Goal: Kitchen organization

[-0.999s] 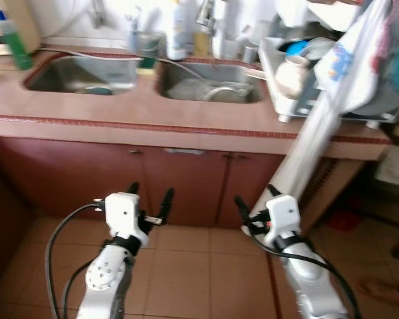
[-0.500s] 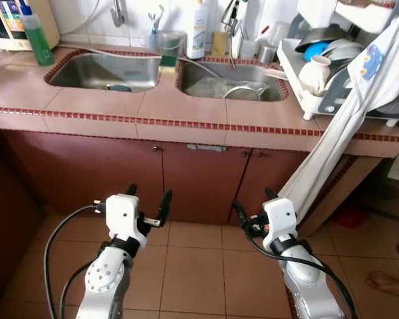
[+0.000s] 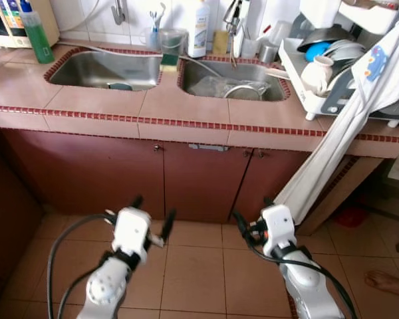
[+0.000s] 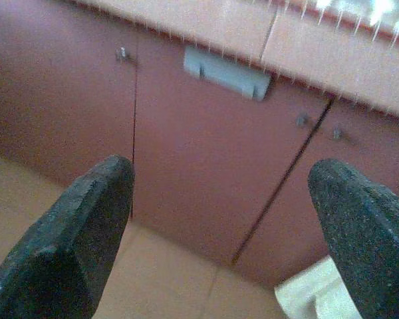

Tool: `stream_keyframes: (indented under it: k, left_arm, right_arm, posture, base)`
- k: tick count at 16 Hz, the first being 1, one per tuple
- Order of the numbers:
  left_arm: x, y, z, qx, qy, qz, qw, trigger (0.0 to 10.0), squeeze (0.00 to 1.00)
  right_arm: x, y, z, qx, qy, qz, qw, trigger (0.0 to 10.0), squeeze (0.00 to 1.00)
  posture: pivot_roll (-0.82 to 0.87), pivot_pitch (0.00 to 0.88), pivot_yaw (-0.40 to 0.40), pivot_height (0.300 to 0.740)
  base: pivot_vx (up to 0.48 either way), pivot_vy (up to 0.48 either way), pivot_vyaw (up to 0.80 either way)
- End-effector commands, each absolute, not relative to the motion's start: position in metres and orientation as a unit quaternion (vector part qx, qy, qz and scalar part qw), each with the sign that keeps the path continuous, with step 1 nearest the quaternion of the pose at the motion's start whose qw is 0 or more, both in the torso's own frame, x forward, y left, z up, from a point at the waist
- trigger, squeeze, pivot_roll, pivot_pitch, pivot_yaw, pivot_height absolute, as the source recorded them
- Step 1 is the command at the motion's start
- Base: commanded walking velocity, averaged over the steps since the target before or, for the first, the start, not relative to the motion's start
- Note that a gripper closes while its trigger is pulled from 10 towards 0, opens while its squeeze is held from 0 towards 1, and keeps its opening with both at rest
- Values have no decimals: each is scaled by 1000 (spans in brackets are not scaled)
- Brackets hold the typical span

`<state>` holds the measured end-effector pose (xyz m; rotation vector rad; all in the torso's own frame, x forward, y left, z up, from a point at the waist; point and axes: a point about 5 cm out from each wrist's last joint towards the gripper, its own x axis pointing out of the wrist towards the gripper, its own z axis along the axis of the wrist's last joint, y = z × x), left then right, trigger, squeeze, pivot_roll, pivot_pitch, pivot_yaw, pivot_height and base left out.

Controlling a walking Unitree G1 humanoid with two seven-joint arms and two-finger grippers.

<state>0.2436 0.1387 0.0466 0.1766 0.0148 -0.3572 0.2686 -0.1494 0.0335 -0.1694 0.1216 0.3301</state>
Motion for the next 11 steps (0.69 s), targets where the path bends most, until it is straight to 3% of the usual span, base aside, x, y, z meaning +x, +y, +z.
stream_keyframes:
  k: [1, 2, 5, 7, 8, 11]
  left_arm:
    - [232, 135, 22, 118, 47, -204, 971, 10000, 0]
    - [228, 135, 13, 122, 63, -217, 966, 10000, 0]
    - [193, 131, -43, 197, 196, -290, 916, 10000, 0]
    - [178, 142, -69, 213, 295, -275, 890, 10000, 0]
    - [178, 142, -69, 213, 295, -275, 890, 10000, 0]
    - [162, 144, -88, 234, 376, -266, 856, 10000, 0]
  right_arm:
    - [262, -156, 13, -114, 103, 165, 974, 10000, 0]
    - [258, -159, 4, -136, 124, 169, 968, 10000, 0]
    - [234, -165, -37, -204, 241, 192, 929, 10000, 0]
    - [212, -164, -60, -240, 315, 219, 892, 10000, 0]
    - [212, -164, -60, -240, 315, 219, 892, 10000, 0]
    - [179, -171, -84, -277, 409, 225, 840, 10000, 0]
  posture:
    - [-78, 30, -44, 740]
    - [-76, 25, -45, 740]
    - [-74, 25, -44, 740]
    - [-77, 16, -31, 740]
    - [-77, 16, -31, 740]
    - [-71, 0, -34, 740]
  base:
    - [0, 0, 0]
    - [0, 0, 0]
    - [0, 0, 0]
    - [0, 0, 0]
    - [0, 0, 0]
    - [0, 0, 0]
